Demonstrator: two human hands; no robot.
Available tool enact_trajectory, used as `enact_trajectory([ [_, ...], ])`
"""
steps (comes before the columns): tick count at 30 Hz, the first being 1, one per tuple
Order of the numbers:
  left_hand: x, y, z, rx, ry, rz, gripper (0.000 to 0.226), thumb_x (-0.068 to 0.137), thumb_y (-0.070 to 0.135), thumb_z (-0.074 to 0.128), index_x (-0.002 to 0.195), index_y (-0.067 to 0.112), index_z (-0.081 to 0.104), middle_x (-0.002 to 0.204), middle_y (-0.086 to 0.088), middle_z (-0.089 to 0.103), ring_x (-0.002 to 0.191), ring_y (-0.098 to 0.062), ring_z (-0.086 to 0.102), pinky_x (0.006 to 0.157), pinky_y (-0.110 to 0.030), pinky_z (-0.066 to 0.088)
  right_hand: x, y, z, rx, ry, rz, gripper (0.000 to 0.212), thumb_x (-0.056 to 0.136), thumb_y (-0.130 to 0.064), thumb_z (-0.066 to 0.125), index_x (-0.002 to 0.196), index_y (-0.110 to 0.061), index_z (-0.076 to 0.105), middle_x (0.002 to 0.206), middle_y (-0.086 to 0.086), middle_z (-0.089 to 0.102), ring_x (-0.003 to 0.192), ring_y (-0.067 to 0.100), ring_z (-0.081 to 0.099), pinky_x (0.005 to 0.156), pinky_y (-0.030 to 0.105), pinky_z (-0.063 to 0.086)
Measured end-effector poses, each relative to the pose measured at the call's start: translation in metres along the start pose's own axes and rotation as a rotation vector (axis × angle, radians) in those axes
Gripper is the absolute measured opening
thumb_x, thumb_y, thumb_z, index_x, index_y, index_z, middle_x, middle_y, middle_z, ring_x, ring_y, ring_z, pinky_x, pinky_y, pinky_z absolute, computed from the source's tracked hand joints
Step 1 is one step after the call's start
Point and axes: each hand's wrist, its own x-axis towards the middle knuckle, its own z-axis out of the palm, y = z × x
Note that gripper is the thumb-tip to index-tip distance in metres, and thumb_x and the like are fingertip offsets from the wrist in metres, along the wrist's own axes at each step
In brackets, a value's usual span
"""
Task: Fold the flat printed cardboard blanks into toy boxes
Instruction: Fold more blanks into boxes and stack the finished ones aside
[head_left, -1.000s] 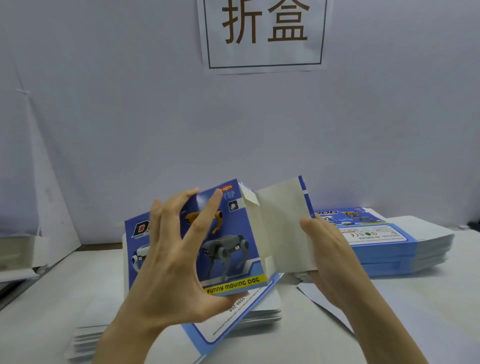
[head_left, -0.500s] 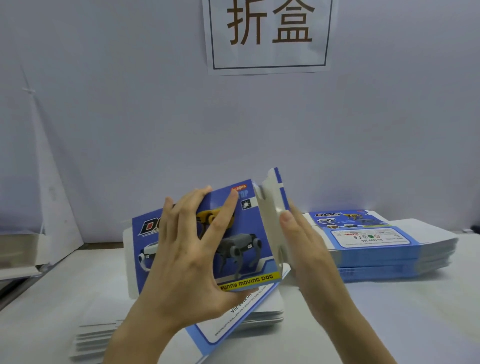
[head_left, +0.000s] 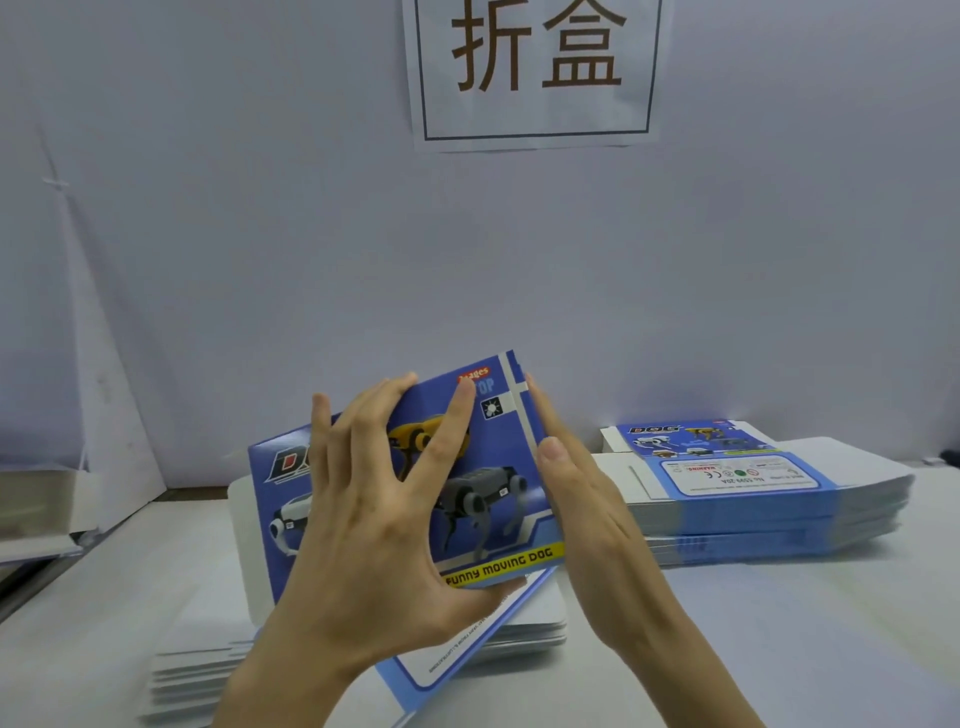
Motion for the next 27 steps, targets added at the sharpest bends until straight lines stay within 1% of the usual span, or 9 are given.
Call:
enact_trajectory([
  [2, 0.0, 0.002, -0.001, -0.014, -0.003, 0.004, 0.111, 0.061, 0.08, 0.054, 0.15, 0.022, 0.023, 0.142, -0.017, 0.028, 0.138, -0.034, 0.026, 0.119, -0.05, -0.001, -0.001, -0.003, -0.002, -0.062, -0.017, -0.021, 0.046, 0.089, -0.055, 0.038, 0.135, -0.057, 0.036, 0.141, -0.027, 0.044, 0.132, -0.002, 0.04, 0.09, 0.011, 0.047],
  [4, 0.001, 0.002, -0.002, -0.018, 0.0, 0.013, 0.111, 0.06, 0.079, 0.056, 0.149, 0.022, 0.023, 0.142, -0.017, 0.027, 0.138, -0.034, 0.025, 0.12, -0.044, -0.005, -0.003, -0.009, -0.001, -0.05, -0.051, -0.039, 0.048, 0.09, -0.054, 0.045, 0.135, -0.065, 0.031, 0.136, -0.031, 0.047, 0.126, -0.002, 0.048, 0.089, 0.014, 0.049],
  [6, 0.003, 0.003, -0.005, -0.014, 0.012, 0.019, 0.111, 0.059, 0.078, 0.056, 0.149, 0.022, 0.024, 0.142, -0.017, 0.027, 0.137, -0.034, 0.026, 0.12, -0.043, -0.005, -0.005, -0.013, 0.0, -0.051, -0.092, -0.053, 0.06, 0.086, -0.055, 0.052, 0.137, -0.066, 0.024, 0.14, -0.024, 0.046, 0.122, 0.003, 0.054, 0.086, 0.019, 0.053],
  [9, 0.004, 0.005, -0.007, -0.009, 0.044, 0.032, 0.109, 0.058, 0.075, 0.055, 0.148, 0.02, 0.027, 0.139, -0.02, 0.031, 0.134, -0.036, 0.027, 0.118, -0.053, 0.003, -0.006, -0.015, 0.001, -0.077, -0.131, -0.055, 0.074, 0.078, -0.057, 0.061, 0.139, -0.063, 0.021, 0.146, -0.014, 0.041, 0.124, 0.01, 0.055, 0.088, 0.031, 0.056],
  [13, 0.003, 0.004, -0.008, 0.025, 0.038, 0.048, 0.11, 0.055, 0.072, 0.057, 0.146, 0.017, 0.029, 0.138, -0.023, 0.034, 0.132, -0.039, 0.03, 0.114, -0.063, 0.009, -0.008, -0.018, -0.001, -0.148, -0.161, -0.044, 0.079, 0.075, -0.056, 0.064, 0.138, -0.066, 0.018, 0.149, -0.013, 0.038, 0.123, 0.01, 0.055, 0.084, 0.028, 0.057],
  [16, 0.004, 0.005, -0.011, 0.033, 0.032, 0.046, 0.109, 0.056, 0.073, 0.056, 0.146, 0.016, 0.031, 0.138, -0.023, 0.034, 0.131, -0.04, 0.031, 0.114, -0.062, 0.008, -0.008, -0.02, -0.003, -0.237, -0.17, -0.06, 0.083, 0.073, -0.059, 0.065, 0.137, -0.068, 0.014, 0.152, -0.017, 0.033, 0.133, 0.013, 0.046, 0.095, 0.036, 0.053],
  [19, 0.005, 0.006, -0.013, 0.037, 0.028, 0.051, 0.109, 0.057, 0.072, 0.057, 0.146, 0.014, 0.034, 0.137, -0.024, 0.036, 0.129, -0.041, 0.035, 0.114, -0.064, 0.008, -0.008, -0.021, -0.003, -0.26, -0.198, -0.041, 0.089, 0.071, -0.057, 0.068, 0.136, -0.071, 0.008, 0.153, -0.018, 0.03, 0.138, 0.016, 0.039, 0.105, 0.045, 0.043],
  [22, 0.004, 0.007, -0.015, 0.038, 0.022, 0.055, 0.108, 0.056, 0.068, 0.057, 0.145, 0.012, 0.038, 0.135, -0.025, 0.038, 0.128, -0.042, 0.036, 0.114, -0.063, 0.007, -0.009, -0.022, -0.002, -0.298, -0.216, -0.009, 0.095, 0.068, -0.057, 0.07, 0.134, -0.073, 0.004, 0.154, -0.018, 0.028, 0.139, 0.016, 0.037, 0.109, 0.046, 0.038],
  [27, 0.003, 0.008, -0.017, 0.02, 0.04, 0.055, 0.104, 0.057, 0.066, 0.057, 0.145, 0.014, 0.035, 0.134, -0.025, 0.039, 0.128, -0.041, 0.033, 0.114, -0.063, 0.008, -0.011, -0.025, 0.0, -0.309, -0.235, 0.015, 0.102, 0.065, -0.052, 0.073, 0.133, -0.074, 0.0, 0.153, -0.022, 0.027, 0.138, 0.015, 0.04, 0.108, 0.044, 0.04],
])
